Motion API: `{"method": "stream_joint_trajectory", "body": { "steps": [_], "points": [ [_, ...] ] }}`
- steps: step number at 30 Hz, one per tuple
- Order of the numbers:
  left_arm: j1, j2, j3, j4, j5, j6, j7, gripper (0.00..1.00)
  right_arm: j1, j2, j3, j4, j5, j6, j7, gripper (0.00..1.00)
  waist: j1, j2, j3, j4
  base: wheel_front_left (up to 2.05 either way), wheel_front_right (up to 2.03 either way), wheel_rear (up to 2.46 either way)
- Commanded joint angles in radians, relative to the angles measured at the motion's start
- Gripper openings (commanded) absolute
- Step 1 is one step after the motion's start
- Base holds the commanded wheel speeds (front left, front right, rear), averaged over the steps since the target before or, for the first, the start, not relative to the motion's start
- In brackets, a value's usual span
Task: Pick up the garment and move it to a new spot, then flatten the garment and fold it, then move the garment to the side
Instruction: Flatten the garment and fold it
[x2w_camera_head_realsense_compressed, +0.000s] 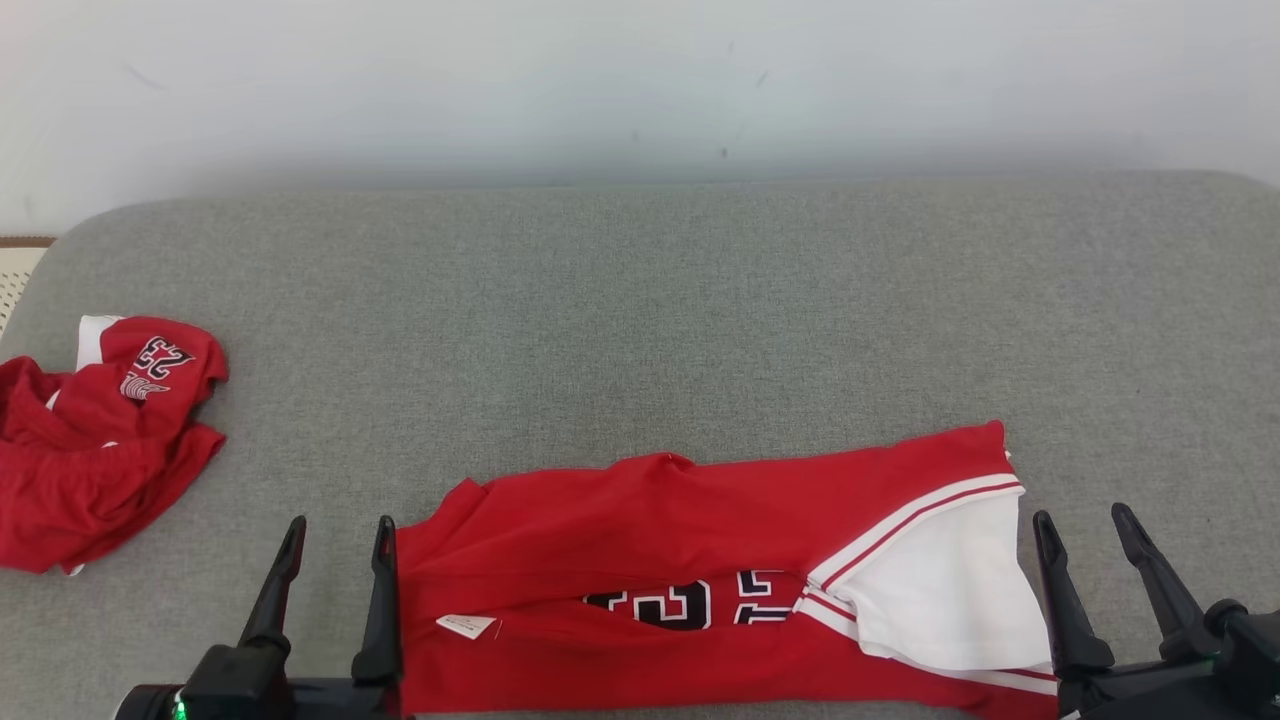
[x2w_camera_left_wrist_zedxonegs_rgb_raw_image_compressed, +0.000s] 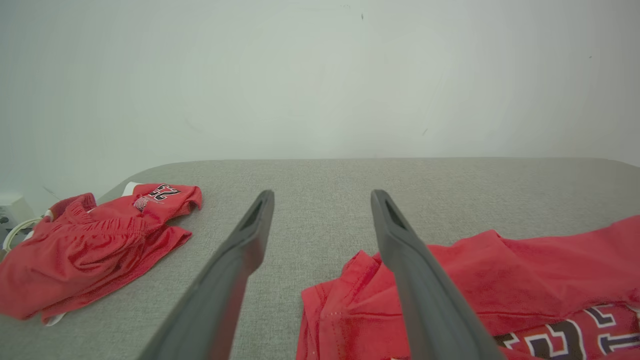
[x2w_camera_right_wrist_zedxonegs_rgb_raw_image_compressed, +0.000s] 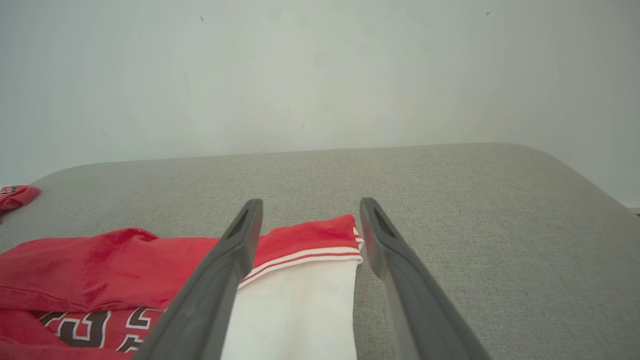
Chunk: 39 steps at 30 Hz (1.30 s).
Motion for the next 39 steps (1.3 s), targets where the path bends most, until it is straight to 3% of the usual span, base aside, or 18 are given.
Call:
{"method": "stream_joint_trajectory", "body": {
  "steps": [1, 22, 28, 39],
  "points": [
    [-0.006, 0.001, 0.008, 0.012, -0.007, -0.010, -0.006, 1.00, 0.011, 0.006, -0.002, 0.000, -0.003, 0.000, 0.004, 1.00, 0.0001, 0.0000, -0.006, 0.001, 0.00, 0.00, 0.00],
    [-0.023, -0.054, 0.043, 0.067, 0.051, -0.083, -0.014, 1.00, -0.006, -0.003, -0.001, 0.036, 0.006, 0.000, 0.040, 1.00, 0.0001, 0.0000, 0.007, 0.026, 0.00, 0.00, 0.00],
    [-0.037, -0.074, 0.039, 0.071, 0.066, -0.099, -0.012, 1.00, -0.028, -0.033, -0.001, 0.160, 0.039, 0.000, 0.048, 1.00, 0.0001, 0.0000, 0.031, 0.048, 0.00, 0.00, 0.00],
    [-0.064, -0.108, 0.047, 0.090, 0.092, -0.130, -0.012, 1.00, -0.151, -0.072, 0.087, 0.436, 0.120, 0.000, 0.043, 1.00, 0.0001, 0.0000, 0.071, 0.069, 0.00, 0.00, 0.00]
  ]
}}
